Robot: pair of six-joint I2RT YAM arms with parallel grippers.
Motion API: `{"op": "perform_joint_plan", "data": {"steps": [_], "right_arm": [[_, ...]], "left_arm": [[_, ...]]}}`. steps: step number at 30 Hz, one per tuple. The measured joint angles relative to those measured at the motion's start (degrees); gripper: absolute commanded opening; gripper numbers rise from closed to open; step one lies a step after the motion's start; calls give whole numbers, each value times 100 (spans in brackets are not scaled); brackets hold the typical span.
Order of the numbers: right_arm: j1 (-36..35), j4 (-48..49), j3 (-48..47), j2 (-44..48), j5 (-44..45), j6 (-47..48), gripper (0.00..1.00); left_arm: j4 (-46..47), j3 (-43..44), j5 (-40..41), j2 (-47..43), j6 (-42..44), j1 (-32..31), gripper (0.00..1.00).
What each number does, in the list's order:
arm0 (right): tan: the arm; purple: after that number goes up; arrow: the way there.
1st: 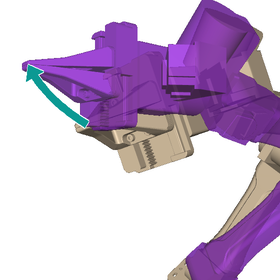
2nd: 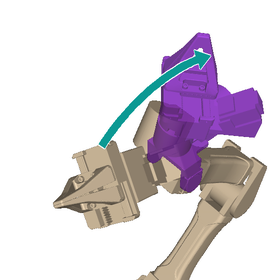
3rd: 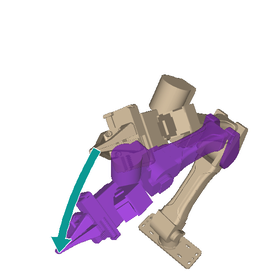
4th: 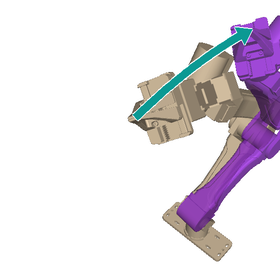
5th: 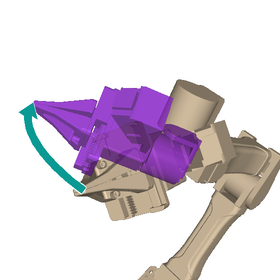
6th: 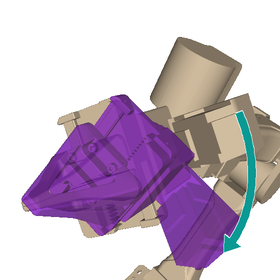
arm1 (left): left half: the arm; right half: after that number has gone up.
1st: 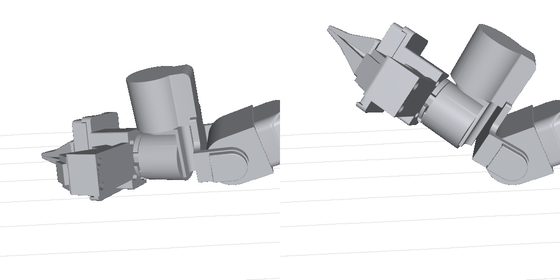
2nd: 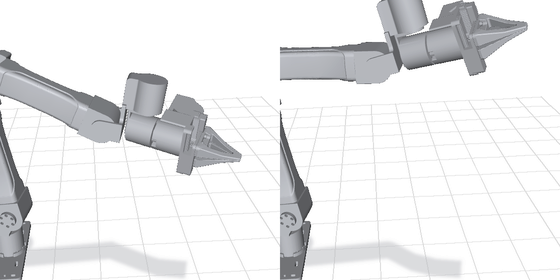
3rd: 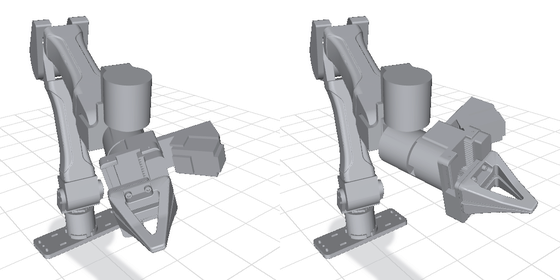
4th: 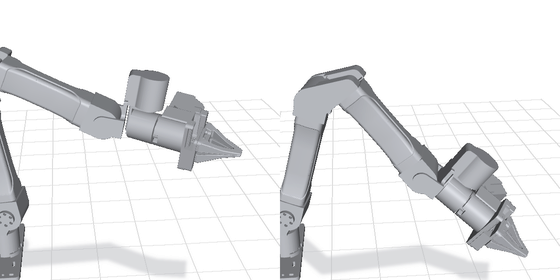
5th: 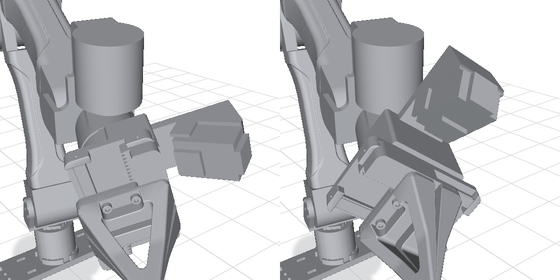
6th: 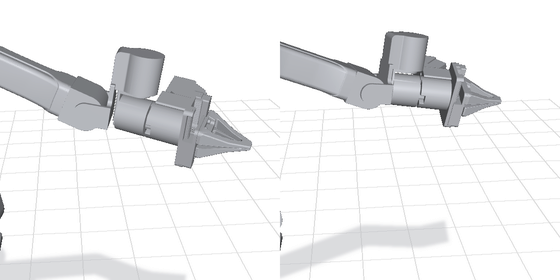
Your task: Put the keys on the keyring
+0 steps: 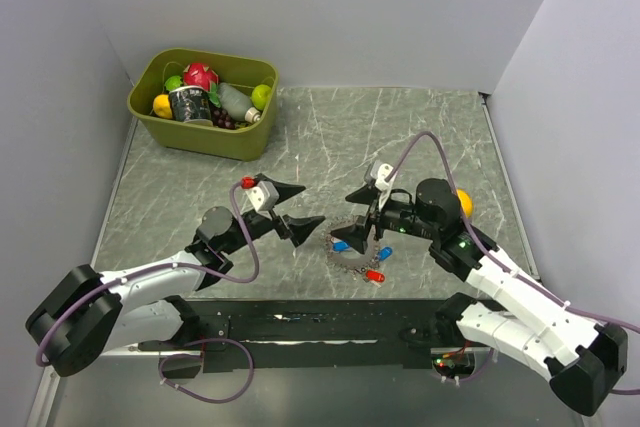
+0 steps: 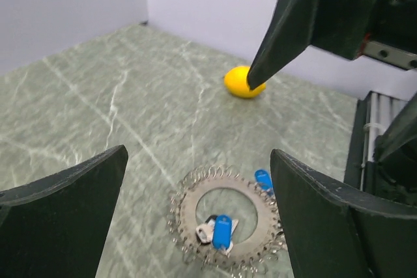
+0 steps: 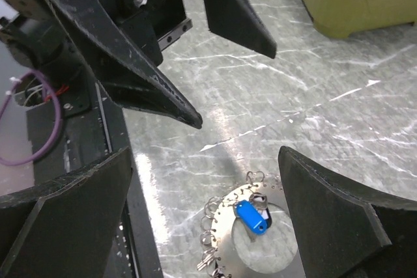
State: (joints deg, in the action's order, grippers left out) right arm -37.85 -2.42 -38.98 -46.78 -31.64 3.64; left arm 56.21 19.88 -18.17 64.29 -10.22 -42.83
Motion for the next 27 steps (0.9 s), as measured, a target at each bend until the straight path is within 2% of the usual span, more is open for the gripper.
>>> {"op": "perform_joint_plan", "data": {"steps": [6,15,21,27], "right_arm": [[0,144,0,-319,437,-111,100],[59,234,0,-909,1423,-396,100],[361,234,11,-1152,2020,-769,100],[879,326,308,-942,2413,-1178,100]], "left_arm": [[-422,0,623,7,7,0,96],[-492,0,1674,109,-140,0,96],[-577,-7,2234,125,-155,7,96],[-804,-7,2885,138,-280,15,96]]}}
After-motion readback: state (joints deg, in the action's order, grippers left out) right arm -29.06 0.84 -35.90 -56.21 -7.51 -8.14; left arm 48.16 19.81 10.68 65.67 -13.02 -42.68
